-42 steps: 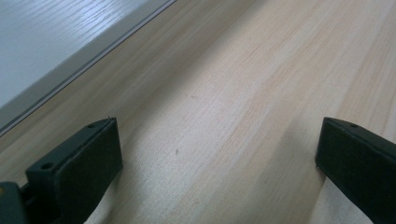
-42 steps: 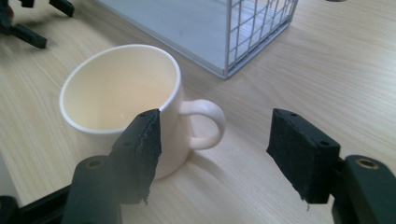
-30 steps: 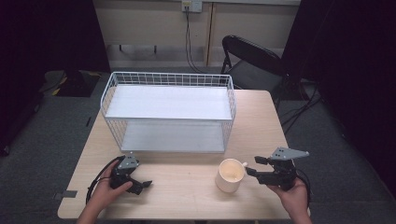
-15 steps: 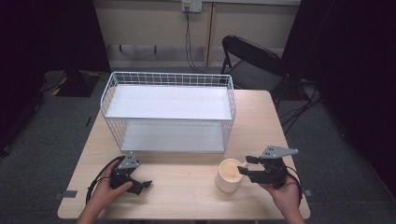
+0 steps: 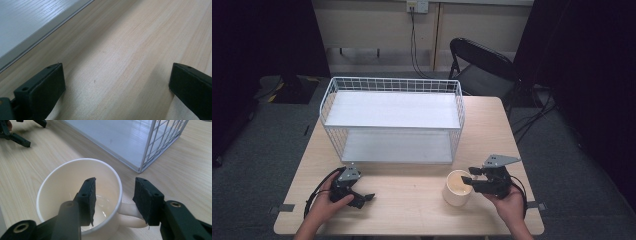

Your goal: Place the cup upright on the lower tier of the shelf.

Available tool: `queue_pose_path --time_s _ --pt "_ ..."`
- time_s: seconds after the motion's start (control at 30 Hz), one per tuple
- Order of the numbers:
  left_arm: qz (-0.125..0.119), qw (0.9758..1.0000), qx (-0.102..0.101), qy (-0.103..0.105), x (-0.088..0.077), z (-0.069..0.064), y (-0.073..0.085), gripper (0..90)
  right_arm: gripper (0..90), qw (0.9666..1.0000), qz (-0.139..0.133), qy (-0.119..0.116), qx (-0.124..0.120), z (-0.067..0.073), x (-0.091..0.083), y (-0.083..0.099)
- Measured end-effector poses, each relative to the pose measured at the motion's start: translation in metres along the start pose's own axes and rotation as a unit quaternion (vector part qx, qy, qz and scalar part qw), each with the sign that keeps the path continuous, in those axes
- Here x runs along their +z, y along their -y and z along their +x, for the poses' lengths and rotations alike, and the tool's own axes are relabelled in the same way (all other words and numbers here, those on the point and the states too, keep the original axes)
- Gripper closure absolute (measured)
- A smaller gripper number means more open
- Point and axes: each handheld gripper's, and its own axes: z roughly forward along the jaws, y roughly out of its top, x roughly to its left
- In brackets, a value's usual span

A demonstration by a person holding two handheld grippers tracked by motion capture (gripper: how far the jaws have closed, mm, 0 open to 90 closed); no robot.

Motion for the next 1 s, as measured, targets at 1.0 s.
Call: queue_pose_path --time_s 1.0 --pt "0.000 1.0000 0.001 0.000 0.000 0.000 0.000 0.0 80.3 0.9995 0.023 0.008 -0.018 0.000 0.013 -0.001"
